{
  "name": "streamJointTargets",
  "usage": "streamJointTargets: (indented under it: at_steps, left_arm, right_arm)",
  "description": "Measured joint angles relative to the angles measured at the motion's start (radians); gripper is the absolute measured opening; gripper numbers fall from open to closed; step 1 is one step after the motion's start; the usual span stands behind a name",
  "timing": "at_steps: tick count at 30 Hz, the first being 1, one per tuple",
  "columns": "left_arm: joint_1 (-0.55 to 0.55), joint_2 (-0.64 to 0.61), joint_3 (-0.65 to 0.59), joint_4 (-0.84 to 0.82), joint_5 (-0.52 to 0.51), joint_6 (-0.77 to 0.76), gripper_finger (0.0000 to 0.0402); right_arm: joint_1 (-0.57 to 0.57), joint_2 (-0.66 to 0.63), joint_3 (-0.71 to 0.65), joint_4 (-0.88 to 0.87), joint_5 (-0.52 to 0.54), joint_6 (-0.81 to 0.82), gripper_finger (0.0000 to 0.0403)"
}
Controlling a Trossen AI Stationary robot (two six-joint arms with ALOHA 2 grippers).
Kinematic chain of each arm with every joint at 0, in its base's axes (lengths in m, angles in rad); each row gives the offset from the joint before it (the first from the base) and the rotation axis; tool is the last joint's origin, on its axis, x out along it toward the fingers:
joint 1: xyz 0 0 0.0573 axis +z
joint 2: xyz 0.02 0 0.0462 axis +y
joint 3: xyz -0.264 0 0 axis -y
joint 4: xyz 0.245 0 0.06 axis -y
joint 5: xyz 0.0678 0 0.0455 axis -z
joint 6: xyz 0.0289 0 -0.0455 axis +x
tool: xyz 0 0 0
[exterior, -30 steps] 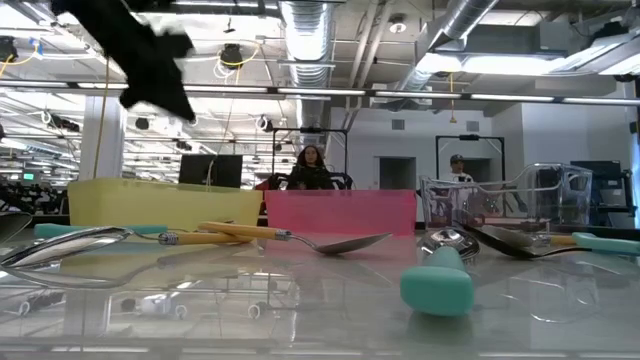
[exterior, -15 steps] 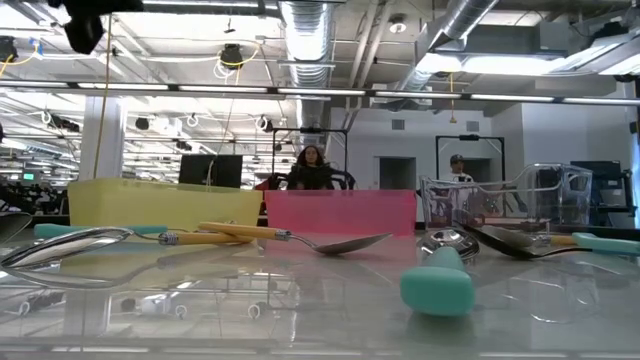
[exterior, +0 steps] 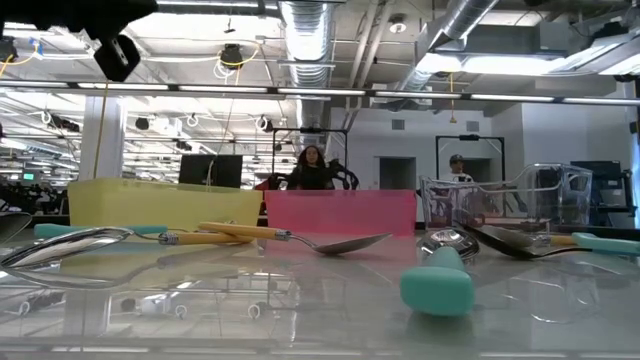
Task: Sort silverware by color (type)
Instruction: Put the green spoon into the red bin
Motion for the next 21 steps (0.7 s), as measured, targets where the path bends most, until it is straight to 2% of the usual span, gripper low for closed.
streamJointTargets:
  at_steps: [4, 11, 16, 21]
  left_arm:
    - [-0.108, 0.046, -0.038, 0.104, -0.051, 0.001, 0.0000]
    - [-0.377, 0.215, -0.044, 0.127, -0.387, -0.014, 0.0000]
    - [-0.540, 0.332, 0.002, 0.127, -0.640, -0.038, 0.0000]
    - [-0.645, 0.402, 0.058, 0.064, -0.731, -0.053, 0.0000]
  right_arm:
    - [0.017, 0.065, -0.028, 0.103, 0.001, -0.024, 0.0042]
    - [0.010, 0.178, -0.028, 0.125, 0.002, 0.052, 0.0042]
    - [0.000, 0.202, -0.028, 0.122, 0.005, 0.101, 0.0046]
    - [-0.004, 0.202, -0.028, 0.120, 0.005, 0.098, 0.0060]
